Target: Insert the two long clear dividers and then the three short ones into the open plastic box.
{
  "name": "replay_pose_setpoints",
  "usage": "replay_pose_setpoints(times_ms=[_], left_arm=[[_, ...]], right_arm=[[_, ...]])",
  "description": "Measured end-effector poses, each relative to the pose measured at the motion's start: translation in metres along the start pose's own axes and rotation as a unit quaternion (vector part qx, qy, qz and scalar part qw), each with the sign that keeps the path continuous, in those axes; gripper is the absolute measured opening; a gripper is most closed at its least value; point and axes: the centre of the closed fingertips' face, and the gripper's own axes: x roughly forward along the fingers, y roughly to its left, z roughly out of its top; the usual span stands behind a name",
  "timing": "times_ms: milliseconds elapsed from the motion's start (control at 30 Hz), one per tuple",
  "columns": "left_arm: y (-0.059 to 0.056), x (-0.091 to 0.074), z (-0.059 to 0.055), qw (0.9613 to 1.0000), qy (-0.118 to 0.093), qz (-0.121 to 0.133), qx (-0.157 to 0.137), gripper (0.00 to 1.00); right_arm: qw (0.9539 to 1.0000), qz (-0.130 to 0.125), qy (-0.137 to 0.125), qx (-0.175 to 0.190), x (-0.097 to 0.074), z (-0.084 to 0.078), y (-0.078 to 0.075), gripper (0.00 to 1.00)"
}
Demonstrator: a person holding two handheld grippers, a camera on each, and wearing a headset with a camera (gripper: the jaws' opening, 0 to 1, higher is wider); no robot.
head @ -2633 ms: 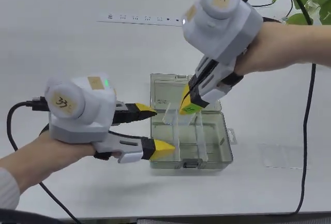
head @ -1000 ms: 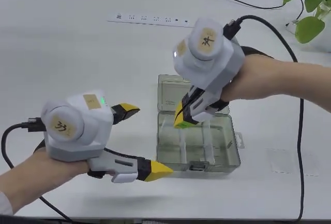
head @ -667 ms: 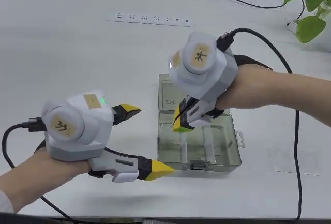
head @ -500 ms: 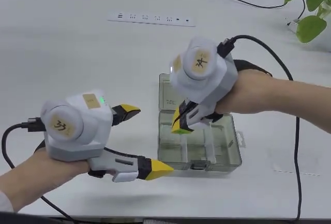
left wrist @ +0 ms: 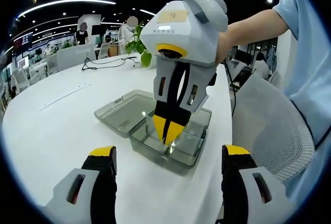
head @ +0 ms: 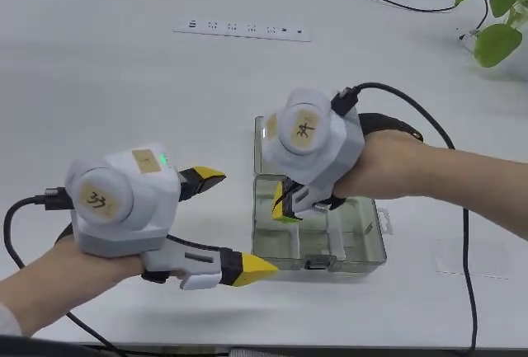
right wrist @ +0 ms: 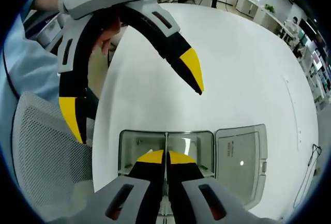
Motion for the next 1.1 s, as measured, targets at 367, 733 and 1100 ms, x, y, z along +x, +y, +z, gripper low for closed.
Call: replay_pose_setpoints(times_ms=[367,733,1100], left_arm=[[-0.002,0.001,0.002,1.0,-0.001,-0.003,0.002,0.84],[-0.003,0.001,0.005,1.0,0.001,-0.006,0.006,0.83],[-0.004,0.001,0.005,0.9999,0.001,-0.009,0.007,0.83]], right_arm=[[0.9999,0.004,-0.007,0.012,0.001,0.0,-0.001,0.02],[0.9997,-0.001,-0.017,0.015,0.0,0.001,-0.002,0.11],[0.9947,-0.014,-0.095,0.037,-0.024,0.01,-0.004,0.49]])
